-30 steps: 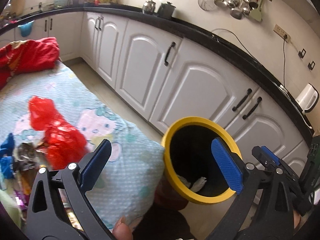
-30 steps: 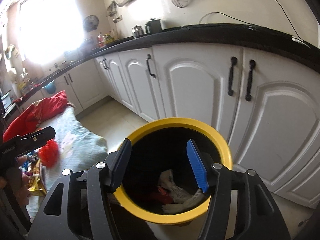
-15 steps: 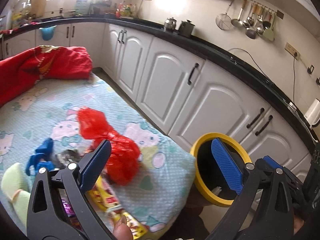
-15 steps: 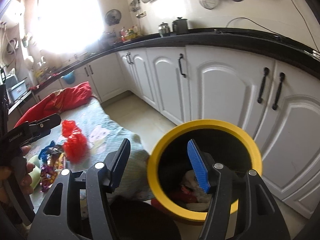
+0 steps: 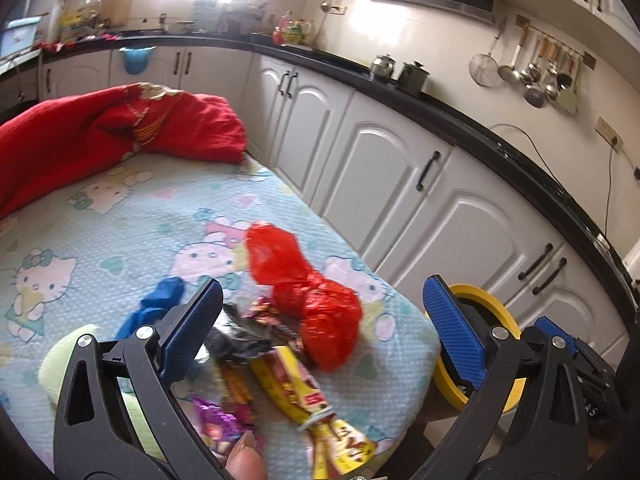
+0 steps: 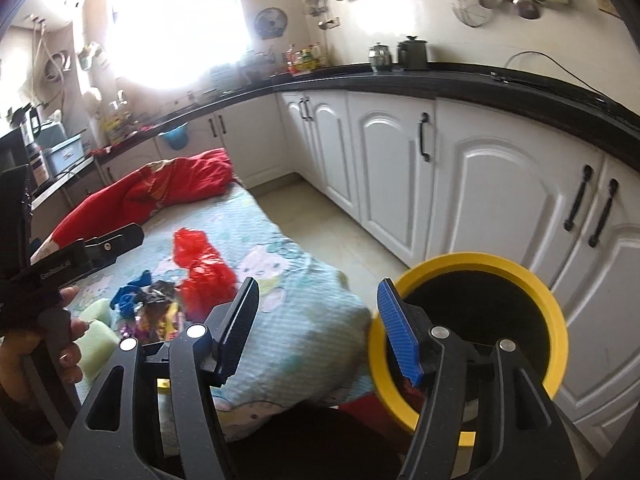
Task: Collect trash
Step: 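Move both open tools back over the remaining trash on the table, then grasp the blue glove with the left tool while the right tool grasps the red bag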
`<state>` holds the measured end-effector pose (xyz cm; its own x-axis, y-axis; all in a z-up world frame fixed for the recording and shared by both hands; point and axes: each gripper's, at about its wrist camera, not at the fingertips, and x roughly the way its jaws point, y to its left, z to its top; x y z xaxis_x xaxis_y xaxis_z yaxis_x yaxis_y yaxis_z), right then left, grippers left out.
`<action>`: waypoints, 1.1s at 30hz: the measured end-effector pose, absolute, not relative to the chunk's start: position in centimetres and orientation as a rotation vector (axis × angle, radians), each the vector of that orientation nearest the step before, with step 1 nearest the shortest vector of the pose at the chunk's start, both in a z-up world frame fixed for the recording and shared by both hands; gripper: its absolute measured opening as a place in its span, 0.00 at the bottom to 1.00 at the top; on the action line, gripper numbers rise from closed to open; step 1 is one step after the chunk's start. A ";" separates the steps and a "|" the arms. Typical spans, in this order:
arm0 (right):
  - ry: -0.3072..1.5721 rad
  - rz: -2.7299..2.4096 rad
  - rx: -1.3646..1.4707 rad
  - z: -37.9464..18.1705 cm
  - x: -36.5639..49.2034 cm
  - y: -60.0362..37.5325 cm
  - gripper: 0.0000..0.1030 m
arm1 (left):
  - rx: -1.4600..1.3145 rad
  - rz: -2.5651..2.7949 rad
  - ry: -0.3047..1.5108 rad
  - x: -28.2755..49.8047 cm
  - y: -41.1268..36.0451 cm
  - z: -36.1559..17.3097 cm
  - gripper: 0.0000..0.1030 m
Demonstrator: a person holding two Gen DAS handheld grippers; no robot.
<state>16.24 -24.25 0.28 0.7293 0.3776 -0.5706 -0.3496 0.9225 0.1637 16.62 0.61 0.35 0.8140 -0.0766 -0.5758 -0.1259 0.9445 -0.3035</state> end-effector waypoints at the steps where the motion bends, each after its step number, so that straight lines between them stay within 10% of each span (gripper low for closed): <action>1: 0.638 0.414 0.038 0.3 16.3 -23.6 0.58 | -0.343 0.038 0.622 16.5 1.1 0.3 0.89; 26: 0.749 0.565 -0.043 -2.6 20.9 -12.1 0.58 | -0.397 0.240 0.704 15.4 11.6 -2.4 0.89; 33: 0.828 0.579 -0.038 -4.7 22.8 -10.5 0.58 | -0.412 0.215 0.771 16.2 12.2 -4.4 0.62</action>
